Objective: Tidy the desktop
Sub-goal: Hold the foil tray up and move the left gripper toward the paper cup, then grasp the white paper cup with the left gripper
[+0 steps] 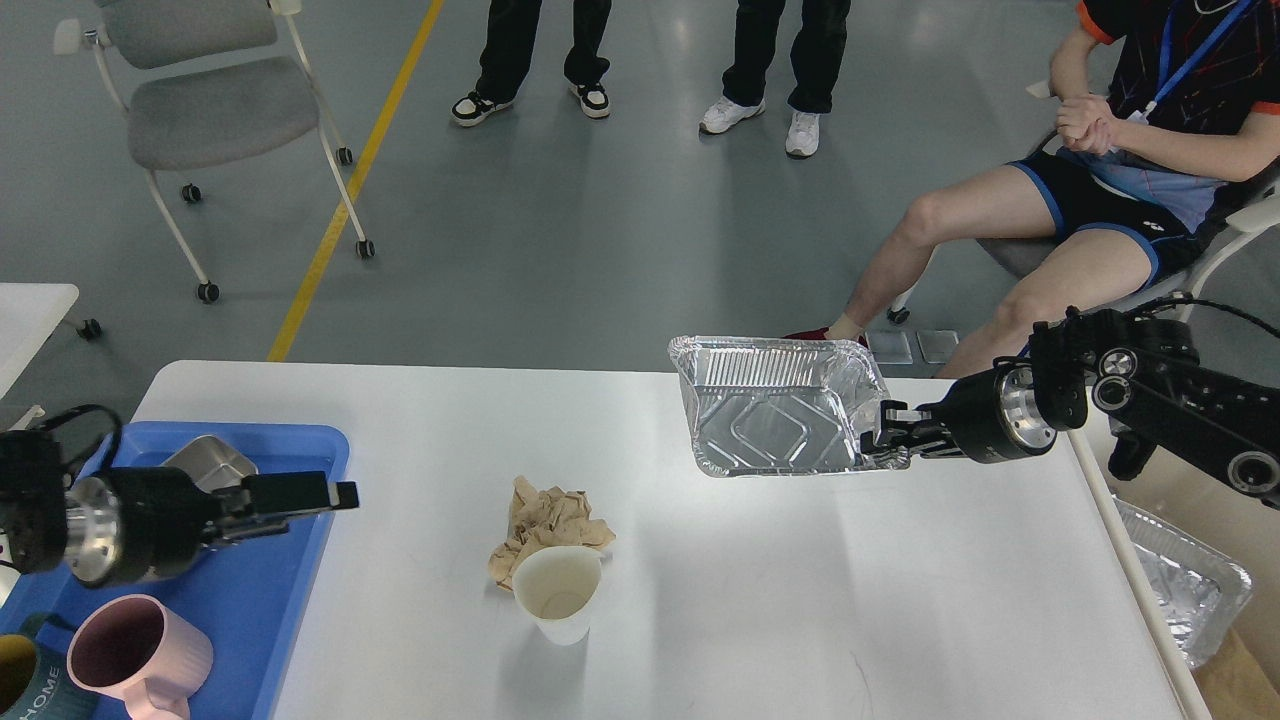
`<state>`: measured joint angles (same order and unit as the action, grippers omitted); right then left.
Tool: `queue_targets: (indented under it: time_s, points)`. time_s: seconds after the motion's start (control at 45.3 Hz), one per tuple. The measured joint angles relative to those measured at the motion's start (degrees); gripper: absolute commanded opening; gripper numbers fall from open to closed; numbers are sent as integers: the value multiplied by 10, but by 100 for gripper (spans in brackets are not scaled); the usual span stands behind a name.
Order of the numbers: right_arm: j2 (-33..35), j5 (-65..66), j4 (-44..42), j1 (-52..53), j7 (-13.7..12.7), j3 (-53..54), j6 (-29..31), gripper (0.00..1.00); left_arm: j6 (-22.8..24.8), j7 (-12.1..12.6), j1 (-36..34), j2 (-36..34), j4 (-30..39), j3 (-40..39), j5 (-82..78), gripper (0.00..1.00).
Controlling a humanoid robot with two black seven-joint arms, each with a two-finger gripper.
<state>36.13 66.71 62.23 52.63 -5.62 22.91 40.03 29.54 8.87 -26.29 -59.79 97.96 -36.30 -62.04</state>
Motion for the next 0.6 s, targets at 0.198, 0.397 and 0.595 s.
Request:
queue_targets:
  time_s: [0.198, 0.397, 0.595]
  points:
    - [0, 0, 1, -1, 0, 0, -1, 0, 1, 9, -94, 117, -68, 118, -31, 95]
    - [5, 0, 2, -1, 0, 0, -1, 0, -3, 10, -121, 194, -129, 155, -34, 94]
    - [6, 0, 2, -4, 0, 1, -1, 0, -3, 10, -112, 227, -157, 159, -49, 93]
